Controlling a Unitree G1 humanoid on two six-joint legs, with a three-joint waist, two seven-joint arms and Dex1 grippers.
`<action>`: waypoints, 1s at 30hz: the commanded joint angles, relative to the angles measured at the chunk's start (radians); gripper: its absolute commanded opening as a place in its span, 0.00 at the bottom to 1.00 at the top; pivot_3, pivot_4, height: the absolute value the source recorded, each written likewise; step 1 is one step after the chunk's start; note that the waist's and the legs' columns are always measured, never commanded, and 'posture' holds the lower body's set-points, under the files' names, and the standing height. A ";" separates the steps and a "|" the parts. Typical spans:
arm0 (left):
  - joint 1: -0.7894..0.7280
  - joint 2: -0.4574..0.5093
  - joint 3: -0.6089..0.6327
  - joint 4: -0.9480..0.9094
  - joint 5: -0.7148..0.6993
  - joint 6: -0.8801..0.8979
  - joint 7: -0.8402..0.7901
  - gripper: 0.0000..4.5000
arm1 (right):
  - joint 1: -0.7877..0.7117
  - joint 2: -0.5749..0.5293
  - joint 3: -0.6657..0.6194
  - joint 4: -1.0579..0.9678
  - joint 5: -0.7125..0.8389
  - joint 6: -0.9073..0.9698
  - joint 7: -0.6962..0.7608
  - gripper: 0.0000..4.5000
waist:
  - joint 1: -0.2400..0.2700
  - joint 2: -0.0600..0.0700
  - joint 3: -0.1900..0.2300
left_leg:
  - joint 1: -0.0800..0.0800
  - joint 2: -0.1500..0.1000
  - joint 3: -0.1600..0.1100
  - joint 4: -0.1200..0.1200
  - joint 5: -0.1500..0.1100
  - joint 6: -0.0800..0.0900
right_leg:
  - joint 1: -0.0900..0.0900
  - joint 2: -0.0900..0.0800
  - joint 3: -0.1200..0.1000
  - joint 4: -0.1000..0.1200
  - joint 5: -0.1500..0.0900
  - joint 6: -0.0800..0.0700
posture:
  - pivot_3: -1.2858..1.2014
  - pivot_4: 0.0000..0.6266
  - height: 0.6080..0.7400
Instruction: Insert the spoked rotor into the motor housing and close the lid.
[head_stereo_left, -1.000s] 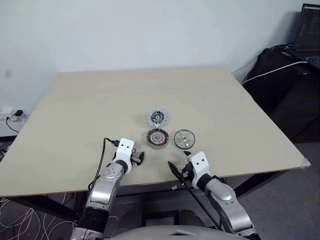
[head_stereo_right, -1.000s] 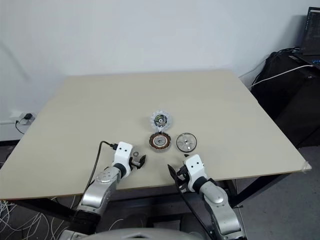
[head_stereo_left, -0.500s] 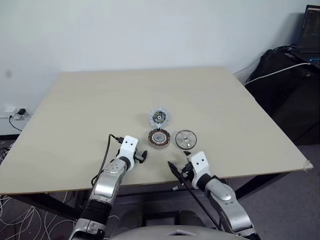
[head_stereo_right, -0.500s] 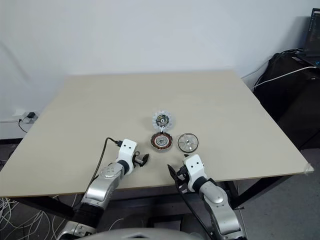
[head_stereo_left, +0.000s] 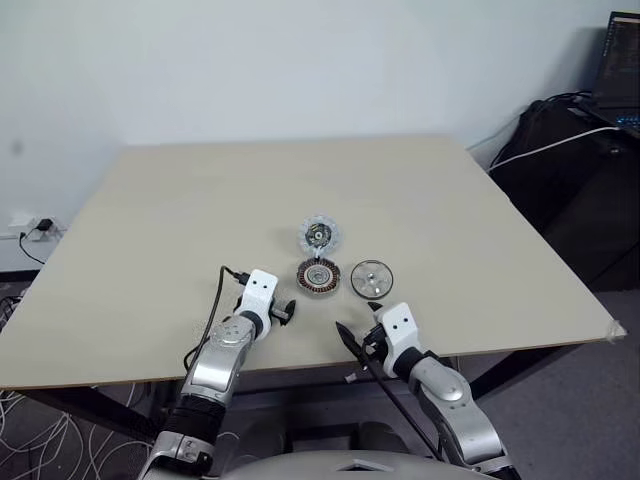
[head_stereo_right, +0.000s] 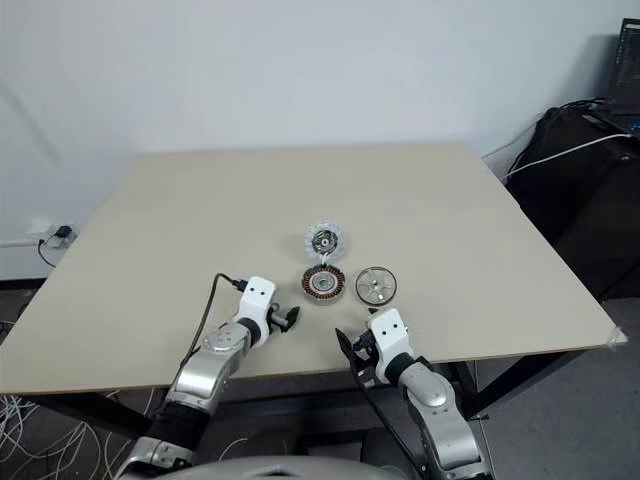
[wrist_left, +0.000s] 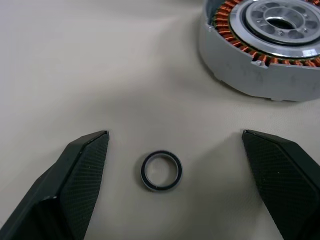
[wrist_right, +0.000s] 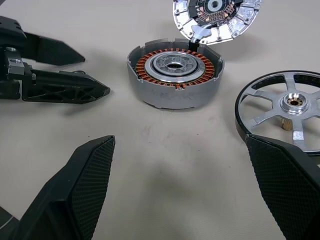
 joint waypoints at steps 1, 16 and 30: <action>0.030 -0.008 0.017 -0.014 -0.016 0.035 0.012 1.00 | -0.015 0.005 -0.009 -0.012 0.004 -0.026 -0.002 1.00 | -0.001 0.000 0.000 | 0.000 0.000 0.000 0.000 0.000 0.000 | 0.000 0.000 0.000 0.000 0.000 0.000 | 0.52 0.00 1.00; 0.051 0.012 -0.003 -0.028 0.010 0.049 0.024 0.15 | -0.017 0.008 -0.005 -0.008 0.002 -0.030 -0.005 1.00 | -0.003 0.001 -0.002 | 0.002 0.000 0.000 0.000 -0.001 -0.001 | 0.001 0.000 0.000 0.000 0.000 0.000 | 0.52 0.00 1.00; 0.027 -0.020 0.036 -0.168 -0.037 -0.006 0.040 0.15 | -0.015 0.004 -0.004 -0.013 0.005 -0.019 -0.002 1.00 | -0.002 -0.002 0.001 | 0.000 0.000 0.000 0.000 -0.001 -0.001 | -0.001 0.000 0.000 0.000 0.000 0.000 | 0.52 0.00 1.00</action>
